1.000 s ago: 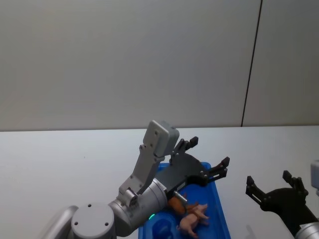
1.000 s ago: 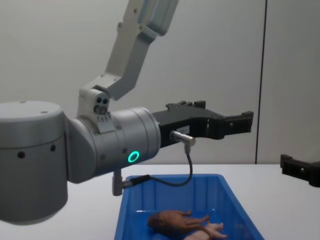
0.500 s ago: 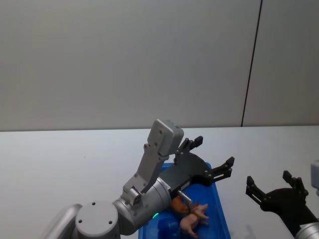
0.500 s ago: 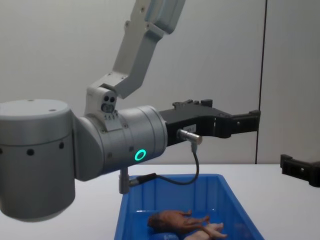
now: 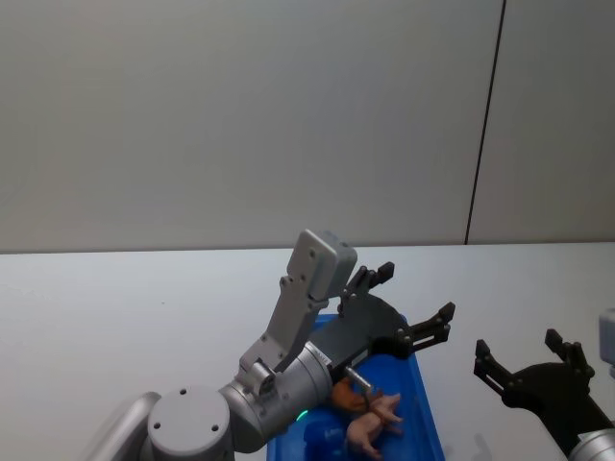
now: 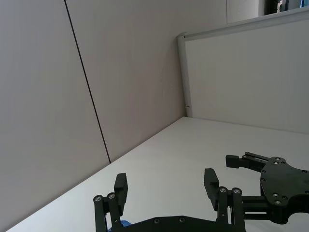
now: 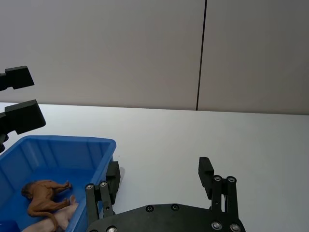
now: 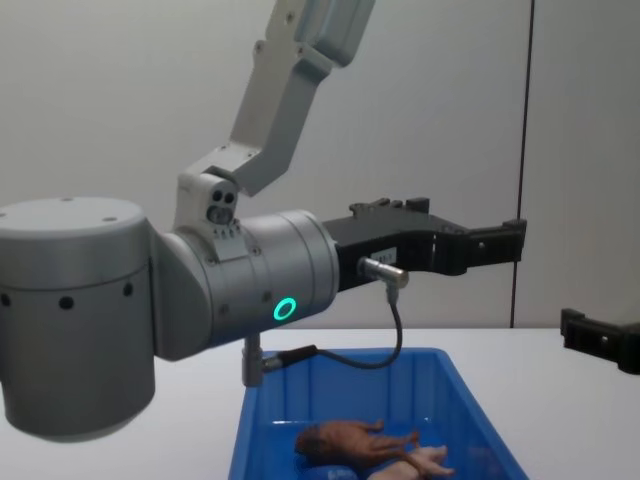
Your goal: Pick up the two dolls from the table and place them into the box.
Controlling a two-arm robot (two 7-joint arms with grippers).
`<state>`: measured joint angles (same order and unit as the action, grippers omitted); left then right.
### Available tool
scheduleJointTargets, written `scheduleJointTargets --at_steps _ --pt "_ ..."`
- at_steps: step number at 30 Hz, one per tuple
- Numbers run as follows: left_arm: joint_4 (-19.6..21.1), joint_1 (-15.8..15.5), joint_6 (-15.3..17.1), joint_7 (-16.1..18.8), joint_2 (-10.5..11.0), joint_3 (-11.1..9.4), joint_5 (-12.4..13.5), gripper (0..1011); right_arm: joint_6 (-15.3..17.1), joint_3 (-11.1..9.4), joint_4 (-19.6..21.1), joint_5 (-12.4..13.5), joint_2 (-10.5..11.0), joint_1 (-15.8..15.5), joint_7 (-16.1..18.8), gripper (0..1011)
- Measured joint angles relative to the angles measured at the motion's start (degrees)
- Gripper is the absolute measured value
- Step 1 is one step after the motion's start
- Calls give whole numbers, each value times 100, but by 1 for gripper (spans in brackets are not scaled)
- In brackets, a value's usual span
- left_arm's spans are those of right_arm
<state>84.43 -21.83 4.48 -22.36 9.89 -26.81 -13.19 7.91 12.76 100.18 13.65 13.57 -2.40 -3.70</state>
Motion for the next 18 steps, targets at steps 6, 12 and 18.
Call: scheduleJointTargets --at_steps 6,12,18 --pt "-3 -3 -1 -3 -2 -1 0 1001 0 0 0 0 0 0 0 1001" --pt "-6 -7 -1 -7 -5 -1 0 1001 0 0 0 0 0 0 1 1001" --pt "-9 -8 0 -9 -8 -1 0 1001 0 0 0 0 0 0 1 1001"
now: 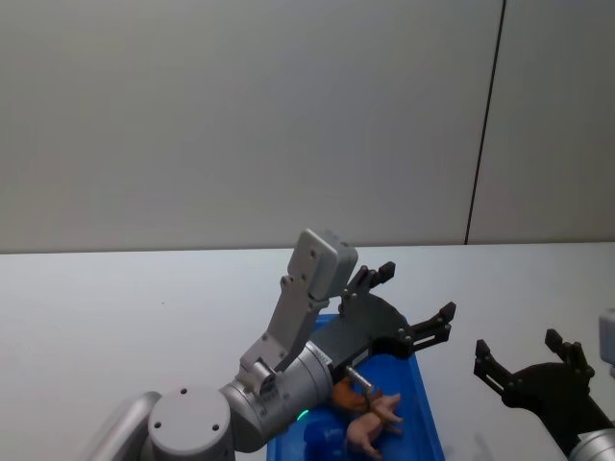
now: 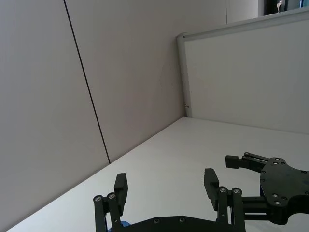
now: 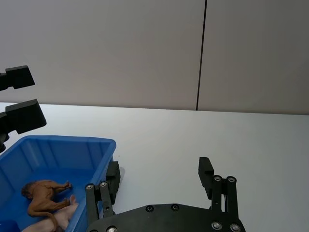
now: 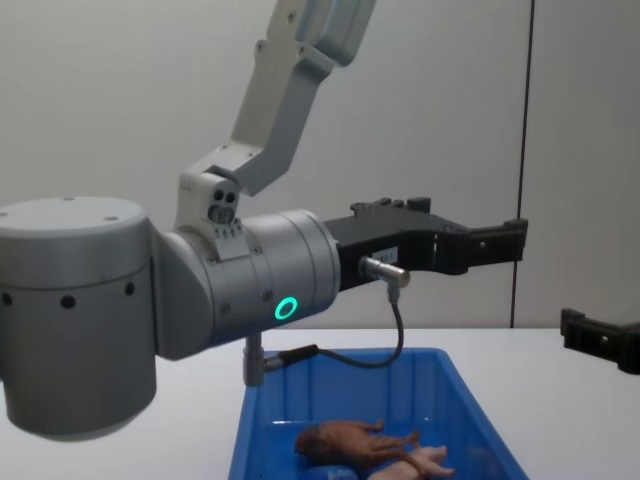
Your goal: Pick up the two dolls from the table and place them into the box.
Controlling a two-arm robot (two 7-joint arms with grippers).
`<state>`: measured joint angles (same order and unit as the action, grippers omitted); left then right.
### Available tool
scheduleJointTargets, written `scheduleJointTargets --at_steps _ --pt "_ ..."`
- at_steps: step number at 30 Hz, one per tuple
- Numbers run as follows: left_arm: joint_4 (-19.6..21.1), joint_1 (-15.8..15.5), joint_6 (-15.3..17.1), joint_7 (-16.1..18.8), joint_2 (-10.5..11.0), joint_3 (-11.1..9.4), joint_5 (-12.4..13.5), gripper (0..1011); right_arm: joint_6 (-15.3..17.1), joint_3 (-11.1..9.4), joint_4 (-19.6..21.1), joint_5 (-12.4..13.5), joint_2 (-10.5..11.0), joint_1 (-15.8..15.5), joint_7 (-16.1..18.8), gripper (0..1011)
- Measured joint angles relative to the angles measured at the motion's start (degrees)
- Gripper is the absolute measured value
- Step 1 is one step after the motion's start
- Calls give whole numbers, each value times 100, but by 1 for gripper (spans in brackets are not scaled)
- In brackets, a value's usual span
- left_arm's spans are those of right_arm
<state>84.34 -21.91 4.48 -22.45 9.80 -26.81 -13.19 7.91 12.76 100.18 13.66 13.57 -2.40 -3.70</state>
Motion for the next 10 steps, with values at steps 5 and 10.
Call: scheduleJointTargets --at_steps 5,10 --pt "0 0 1 0 -1 0 0 1001 0 0 0 0 0 0 0 1001" --pt "-1 0 1 0 -1 0 0 1001 0 0 0 0 0 0 0 1001"
